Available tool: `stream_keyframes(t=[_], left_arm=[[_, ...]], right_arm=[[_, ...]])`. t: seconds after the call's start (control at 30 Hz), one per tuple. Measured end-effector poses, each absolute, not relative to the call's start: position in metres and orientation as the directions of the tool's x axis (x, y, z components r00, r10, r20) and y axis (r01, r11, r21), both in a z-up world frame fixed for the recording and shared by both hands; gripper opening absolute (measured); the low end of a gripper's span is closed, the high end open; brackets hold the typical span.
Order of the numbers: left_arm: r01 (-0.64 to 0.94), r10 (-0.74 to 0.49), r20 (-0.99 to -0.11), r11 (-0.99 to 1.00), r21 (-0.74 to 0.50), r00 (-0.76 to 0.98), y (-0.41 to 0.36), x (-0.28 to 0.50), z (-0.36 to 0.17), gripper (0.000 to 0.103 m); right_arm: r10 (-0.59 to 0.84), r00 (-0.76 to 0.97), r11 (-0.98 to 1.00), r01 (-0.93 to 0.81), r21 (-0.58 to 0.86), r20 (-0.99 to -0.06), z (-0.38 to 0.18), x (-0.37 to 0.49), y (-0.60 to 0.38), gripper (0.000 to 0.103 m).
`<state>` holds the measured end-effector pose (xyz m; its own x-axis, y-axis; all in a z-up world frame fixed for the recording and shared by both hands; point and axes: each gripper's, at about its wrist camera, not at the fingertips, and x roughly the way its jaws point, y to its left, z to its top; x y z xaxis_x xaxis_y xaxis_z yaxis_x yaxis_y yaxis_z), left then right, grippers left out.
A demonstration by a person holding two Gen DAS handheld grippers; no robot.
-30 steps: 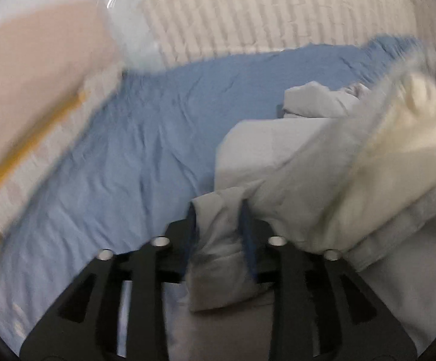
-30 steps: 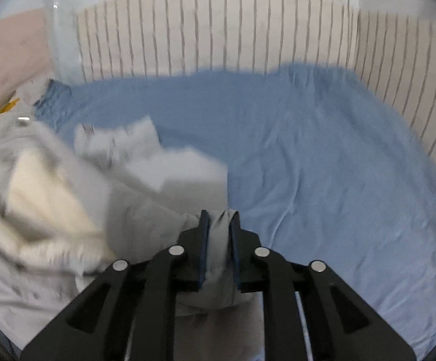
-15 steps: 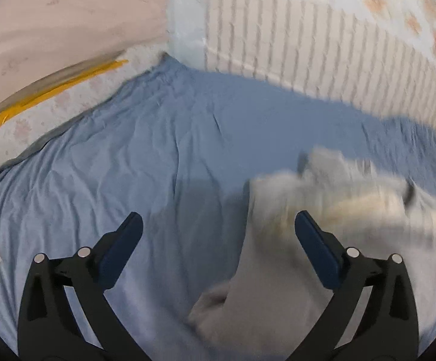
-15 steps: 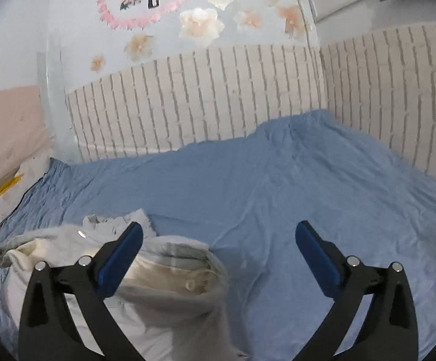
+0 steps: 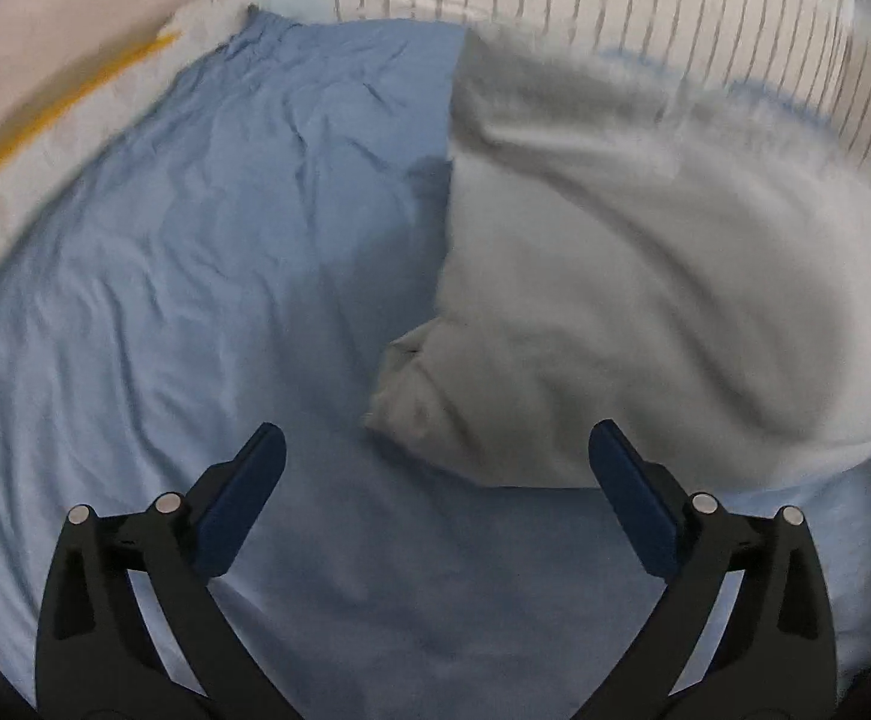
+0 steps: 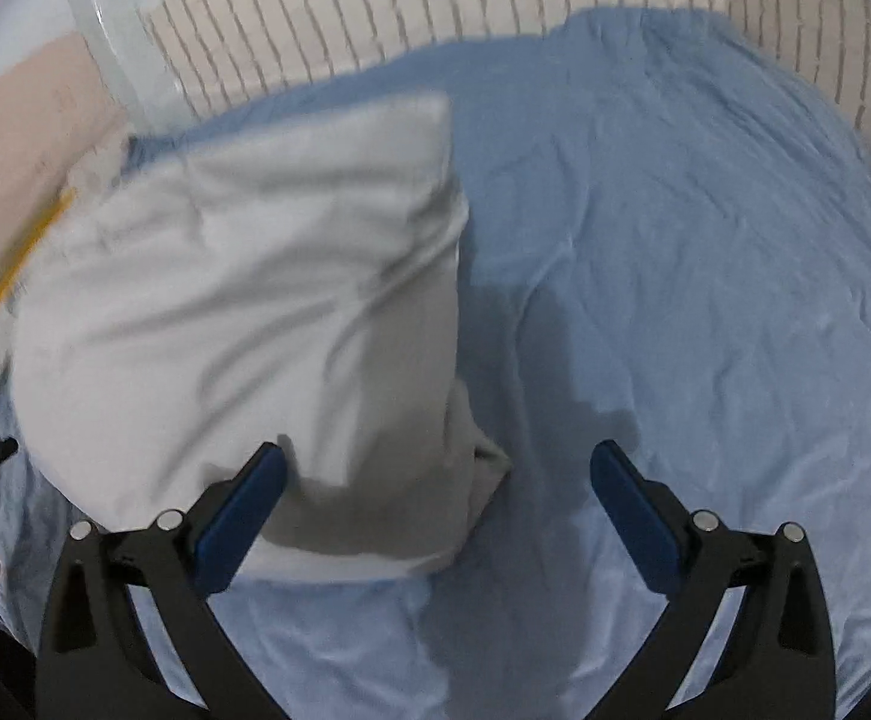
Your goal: Fold large clothes
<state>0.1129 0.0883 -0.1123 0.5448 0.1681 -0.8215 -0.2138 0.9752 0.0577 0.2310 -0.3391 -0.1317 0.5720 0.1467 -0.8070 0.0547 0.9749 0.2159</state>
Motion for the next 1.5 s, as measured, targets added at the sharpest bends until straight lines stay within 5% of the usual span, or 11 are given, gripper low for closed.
stream_keyframes(t=[0.2, 0.47, 0.5, 0.53, 0.63, 0.7, 0.8, 0.9, 1.17, 1.37, 1.5], left_arm=[[-0.275, 0.150, -0.873, 0.961, 0.018, 0.464, 0.098, 0.139, -0.167, 0.100], [-0.163, 0.341, -0.723, 0.938, 0.307, 0.601, 0.043, 0.157, -0.163, 0.098], [-0.157, 0.334, -0.728, 0.940, 0.302, 0.599, 0.042, 0.158, -0.162, 0.096], [-0.154, 0.315, -0.741, 0.948, 0.279, 0.593, 0.042, 0.160, -0.161, 0.094], [-0.125, 0.200, -0.785, 0.980, 0.157, 0.587, 0.042, 0.164, -0.158, 0.063], [-0.114, 0.158, -0.785, 0.987, 0.111, 0.599, 0.042, 0.174, -0.155, 0.032], [-0.124, 0.146, -0.751, 0.989, 0.085, 0.644, 0.038, 0.168, -0.136, 0.011], [-0.133, 0.140, -0.720, 0.989, 0.067, 0.680, 0.036, 0.153, -0.115, 0.006], [-0.115, 0.107, -0.738, 0.993, 0.040, 0.666, 0.033, 0.082, -0.091, 0.004], [-0.081, -0.071, -0.763, 0.984, -0.160, 0.642, 0.042, 0.000, -0.072, 0.008], [-0.121, -0.098, -0.721, 0.962, -0.246, 0.686, 0.065, -0.018, -0.045, 0.027]], right_arm=[[0.217, 0.412, 0.976, -0.074, 0.205, -0.885, -0.164, 0.222, -0.309, 0.101], [0.142, 0.449, 0.986, -0.145, 0.085, -0.882, -0.192, 0.231, -0.285, 0.101], [0.151, 0.460, 0.984, -0.150, 0.091, -0.875, -0.190, 0.232, -0.281, 0.096], [0.175, 0.457, 0.981, -0.158, 0.114, -0.872, -0.191, 0.234, -0.277, 0.078], [0.210, 0.474, 0.976, -0.153, 0.154, -0.855, -0.183, 0.234, -0.266, 0.043], [0.241, 0.497, 0.970, -0.111, 0.214, -0.833, -0.174, 0.231, -0.267, 0.028], [0.276, 0.526, 0.955, -0.052, 0.293, -0.805, -0.158, 0.225, -0.272, 0.013], [0.265, 0.583, 0.958, -0.067, 0.280, -0.768, -0.124, 0.203, -0.269, 0.007], [0.329, 0.580, 0.939, -0.116, 0.324, -0.746, -0.081, 0.116, -0.267, 0.006], [0.472, 0.510, 0.859, -0.085, 0.504, -0.719, -0.061, 0.070, -0.298, 0.013], [0.541, 0.454, 0.795, -0.002, 0.606, -0.708, -0.054, 0.057, -0.320, 0.047]])
